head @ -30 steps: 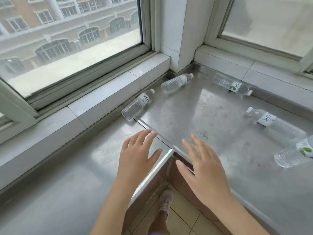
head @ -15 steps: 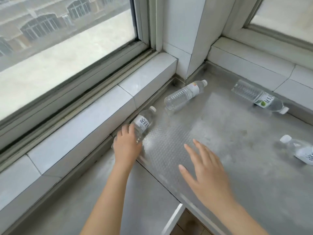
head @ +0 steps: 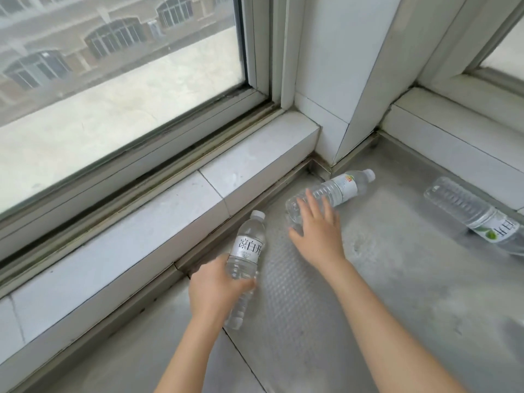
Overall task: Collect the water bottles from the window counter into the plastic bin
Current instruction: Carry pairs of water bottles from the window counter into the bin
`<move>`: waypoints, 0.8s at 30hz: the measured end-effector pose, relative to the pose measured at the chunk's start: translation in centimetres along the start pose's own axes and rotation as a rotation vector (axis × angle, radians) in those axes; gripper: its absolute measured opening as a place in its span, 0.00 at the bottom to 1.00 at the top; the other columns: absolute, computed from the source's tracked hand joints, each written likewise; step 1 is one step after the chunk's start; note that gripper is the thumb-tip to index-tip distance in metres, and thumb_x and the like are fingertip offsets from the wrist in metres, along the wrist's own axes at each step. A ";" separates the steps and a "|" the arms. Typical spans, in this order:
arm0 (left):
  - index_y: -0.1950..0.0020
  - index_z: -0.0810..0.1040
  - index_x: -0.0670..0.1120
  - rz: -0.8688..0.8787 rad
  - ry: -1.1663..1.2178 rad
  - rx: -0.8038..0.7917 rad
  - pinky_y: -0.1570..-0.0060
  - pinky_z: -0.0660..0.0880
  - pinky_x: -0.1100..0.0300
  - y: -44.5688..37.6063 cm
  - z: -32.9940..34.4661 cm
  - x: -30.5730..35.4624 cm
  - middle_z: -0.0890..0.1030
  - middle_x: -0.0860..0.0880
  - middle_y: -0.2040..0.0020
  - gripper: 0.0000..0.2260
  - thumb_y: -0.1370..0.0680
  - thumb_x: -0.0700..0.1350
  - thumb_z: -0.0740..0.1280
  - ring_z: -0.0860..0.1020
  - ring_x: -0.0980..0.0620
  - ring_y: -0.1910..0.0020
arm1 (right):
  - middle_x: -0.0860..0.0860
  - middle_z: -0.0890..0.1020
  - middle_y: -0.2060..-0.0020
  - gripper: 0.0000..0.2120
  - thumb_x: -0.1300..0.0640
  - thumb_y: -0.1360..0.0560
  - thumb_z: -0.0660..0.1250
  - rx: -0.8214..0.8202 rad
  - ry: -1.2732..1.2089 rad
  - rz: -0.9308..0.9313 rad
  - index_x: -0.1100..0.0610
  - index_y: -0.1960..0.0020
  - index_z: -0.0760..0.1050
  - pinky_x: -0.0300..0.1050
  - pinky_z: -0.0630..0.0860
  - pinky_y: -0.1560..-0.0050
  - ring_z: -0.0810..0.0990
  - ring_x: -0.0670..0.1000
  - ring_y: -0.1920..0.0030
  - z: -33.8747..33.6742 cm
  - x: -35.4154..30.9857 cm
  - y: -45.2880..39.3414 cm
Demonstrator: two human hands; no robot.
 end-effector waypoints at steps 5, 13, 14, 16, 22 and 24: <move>0.52 0.82 0.55 -0.026 0.039 -0.016 0.66 0.70 0.64 -0.3 -0.6 0.4 0.75 0.60 0.70 0.17 0.38 0.55 0.77 0.78 0.56 0.63 | 0.49 0.67 0.30 0.21 0.43 0.24 0.60 -0.032 0.022 -0.044 0.50 0.34 0.69 0.70 0.49 0.29 0.57 0.56 0.26 -0.2 -0.1 -3.6; 0.64 0.73 0.63 -0.015 0.057 -0.058 0.64 0.71 0.64 -0.5 -0.6 0.9 0.76 0.61 0.70 0.14 0.39 0.56 0.78 0.78 0.55 0.63 | 0.55 0.69 0.37 0.31 0.52 0.35 0.76 0.509 -0.529 0.582 0.53 0.35 0.68 0.55 0.77 0.55 0.70 0.58 0.40 -1.2 6.8 2.0; 0.64 0.73 0.62 -0.021 0.055 -0.063 0.64 0.71 0.63 -0.5 -0.5 1.1 0.77 0.60 0.69 0.14 0.39 0.58 0.77 0.78 0.55 0.63 | 0.55 0.66 0.35 0.38 0.51 0.36 0.78 0.456 -0.601 0.685 0.53 0.31 0.63 0.55 0.76 0.53 0.71 0.59 0.40 -1.0 7.7 2.2; 0.62 0.75 0.58 -0.040 0.031 -0.044 0.66 0.71 0.60 -0.8 -0.3 1.4 0.80 0.58 0.66 0.14 0.38 0.63 0.75 0.79 0.54 0.62 | 0.56 0.67 0.34 0.45 0.48 0.36 0.78 0.401 -0.674 0.765 0.51 0.27 0.57 0.54 0.75 0.51 0.77 0.60 0.44 -1.2 8.7 2.4; 0.57 0.78 0.53 -0.023 0.094 -0.023 0.67 0.74 0.60 -1.8 0.1 2.1 0.81 0.54 0.66 0.18 0.37 0.63 0.74 0.79 0.55 0.65 | 0.51 0.81 0.47 0.40 0.54 0.42 0.78 0.334 -0.864 0.771 0.49 0.34 0.67 0.47 0.78 0.56 0.82 0.52 0.56 -2.1 9.7 2.5; 0.56 0.78 0.54 -0.033 0.142 -0.035 0.66 0.75 0.59 -1.5 -0.1 1.6 0.82 0.55 0.65 0.17 0.37 0.62 0.75 0.80 0.56 0.65 | 0.52 0.82 0.51 0.31 0.59 0.42 0.78 0.298 -1.013 0.769 0.49 0.42 0.71 0.51 0.81 0.54 0.83 0.52 0.57 -2.1 9.6 3.3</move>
Point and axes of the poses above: each hand's wrist, its own y-axis away from the middle knuckle, its own z-axis out of the palm, x = y × z, the point moved 4 cm from there along -y, towards the middle knuckle
